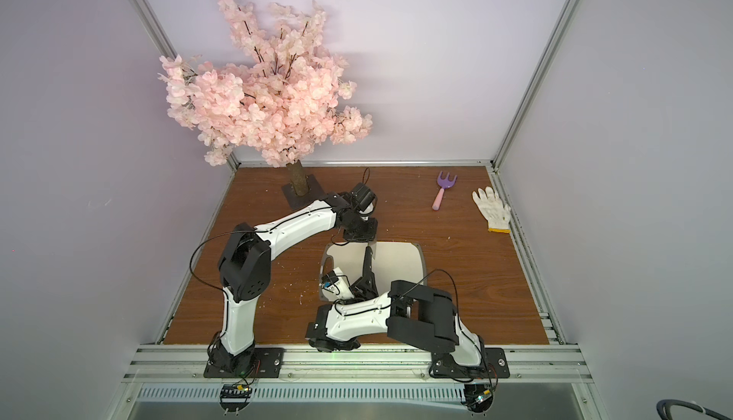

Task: Align the knife with the edge of the cutting board
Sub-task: Pick up the knife at the center of the board.

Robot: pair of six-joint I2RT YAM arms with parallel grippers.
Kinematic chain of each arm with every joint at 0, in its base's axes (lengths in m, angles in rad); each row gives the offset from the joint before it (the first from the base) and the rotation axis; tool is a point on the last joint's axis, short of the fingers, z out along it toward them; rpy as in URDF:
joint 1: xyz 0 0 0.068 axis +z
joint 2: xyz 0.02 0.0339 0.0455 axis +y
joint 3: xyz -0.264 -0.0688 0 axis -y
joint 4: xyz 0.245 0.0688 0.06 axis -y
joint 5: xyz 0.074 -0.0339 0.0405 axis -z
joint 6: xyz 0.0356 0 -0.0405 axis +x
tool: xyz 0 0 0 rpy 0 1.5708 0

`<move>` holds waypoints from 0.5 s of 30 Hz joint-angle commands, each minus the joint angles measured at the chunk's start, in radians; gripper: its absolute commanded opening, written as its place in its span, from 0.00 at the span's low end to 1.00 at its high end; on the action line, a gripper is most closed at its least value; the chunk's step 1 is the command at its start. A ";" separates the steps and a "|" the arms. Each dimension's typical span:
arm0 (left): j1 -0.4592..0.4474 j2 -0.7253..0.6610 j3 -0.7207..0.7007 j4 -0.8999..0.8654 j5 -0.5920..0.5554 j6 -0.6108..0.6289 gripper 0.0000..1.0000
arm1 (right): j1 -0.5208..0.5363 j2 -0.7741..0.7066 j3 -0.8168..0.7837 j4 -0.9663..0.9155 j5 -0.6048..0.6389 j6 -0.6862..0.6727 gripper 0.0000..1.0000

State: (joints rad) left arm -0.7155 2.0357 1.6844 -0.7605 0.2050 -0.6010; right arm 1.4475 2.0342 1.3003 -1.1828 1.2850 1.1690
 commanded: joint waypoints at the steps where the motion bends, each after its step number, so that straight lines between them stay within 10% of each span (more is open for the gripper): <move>1: 0.022 -0.009 -0.012 -0.103 -0.051 0.088 0.00 | 0.002 -0.072 -0.035 0.051 -0.079 -0.135 0.60; 15: 0.037 -0.005 -0.030 -0.064 -0.047 0.080 0.00 | 0.035 -0.307 -0.260 0.551 -0.318 -0.398 0.95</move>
State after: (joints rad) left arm -0.6987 2.0357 1.6714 -0.8204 0.1783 -0.5545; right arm 1.4750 1.7668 1.0672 -0.7116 1.0199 0.8318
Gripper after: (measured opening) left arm 0.047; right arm 0.941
